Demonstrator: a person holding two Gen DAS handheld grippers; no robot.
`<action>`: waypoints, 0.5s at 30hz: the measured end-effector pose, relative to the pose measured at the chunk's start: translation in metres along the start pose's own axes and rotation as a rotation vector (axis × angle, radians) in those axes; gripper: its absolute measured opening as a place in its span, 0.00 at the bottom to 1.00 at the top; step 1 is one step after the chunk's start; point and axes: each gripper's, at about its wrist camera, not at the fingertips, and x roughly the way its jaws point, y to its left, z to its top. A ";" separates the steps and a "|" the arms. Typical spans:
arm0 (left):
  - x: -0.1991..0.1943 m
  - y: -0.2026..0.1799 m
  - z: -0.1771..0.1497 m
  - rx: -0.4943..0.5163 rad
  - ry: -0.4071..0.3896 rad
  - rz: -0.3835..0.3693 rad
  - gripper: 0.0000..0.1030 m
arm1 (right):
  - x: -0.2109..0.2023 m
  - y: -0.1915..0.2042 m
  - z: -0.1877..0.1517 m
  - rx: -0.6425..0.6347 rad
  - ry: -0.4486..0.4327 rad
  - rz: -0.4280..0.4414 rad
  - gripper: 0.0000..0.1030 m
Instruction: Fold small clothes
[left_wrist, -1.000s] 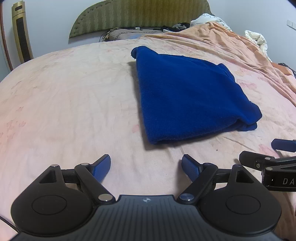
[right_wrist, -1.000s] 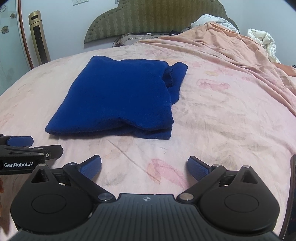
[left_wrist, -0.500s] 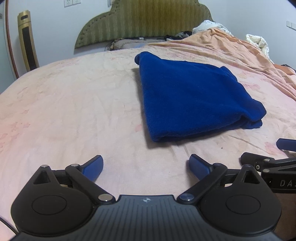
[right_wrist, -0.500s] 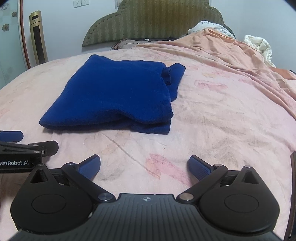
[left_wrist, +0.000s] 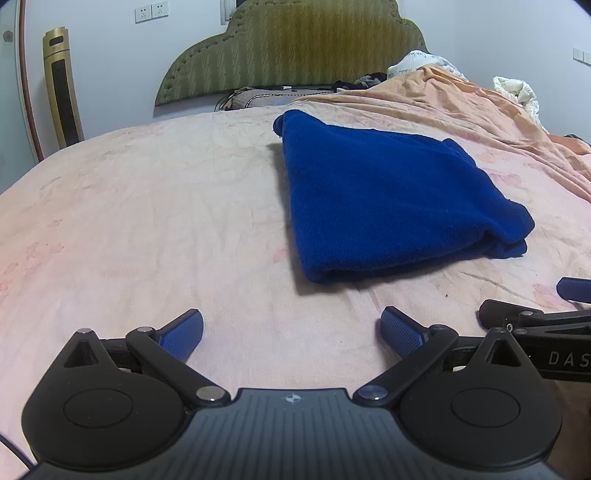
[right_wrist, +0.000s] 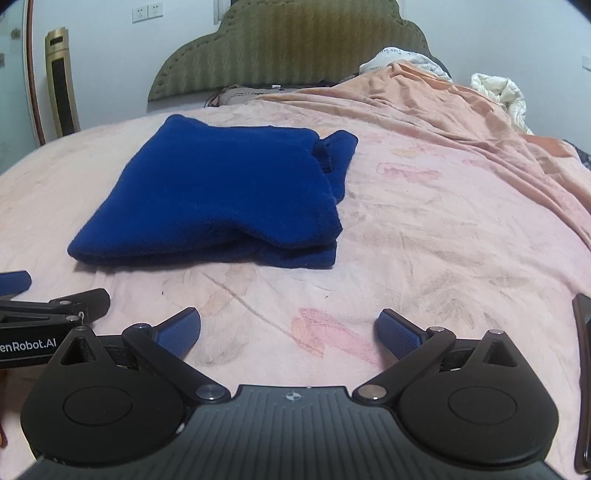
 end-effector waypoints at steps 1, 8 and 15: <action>0.000 0.000 0.000 -0.001 0.000 -0.001 1.00 | 0.000 0.001 0.000 0.004 -0.001 0.003 1.00; 0.000 0.000 0.000 0.000 0.000 0.000 1.00 | 0.001 0.001 0.000 0.007 -0.002 0.005 1.00; 0.000 0.000 0.000 -0.002 0.000 -0.002 1.00 | -0.001 0.000 0.001 0.014 -0.010 0.004 0.99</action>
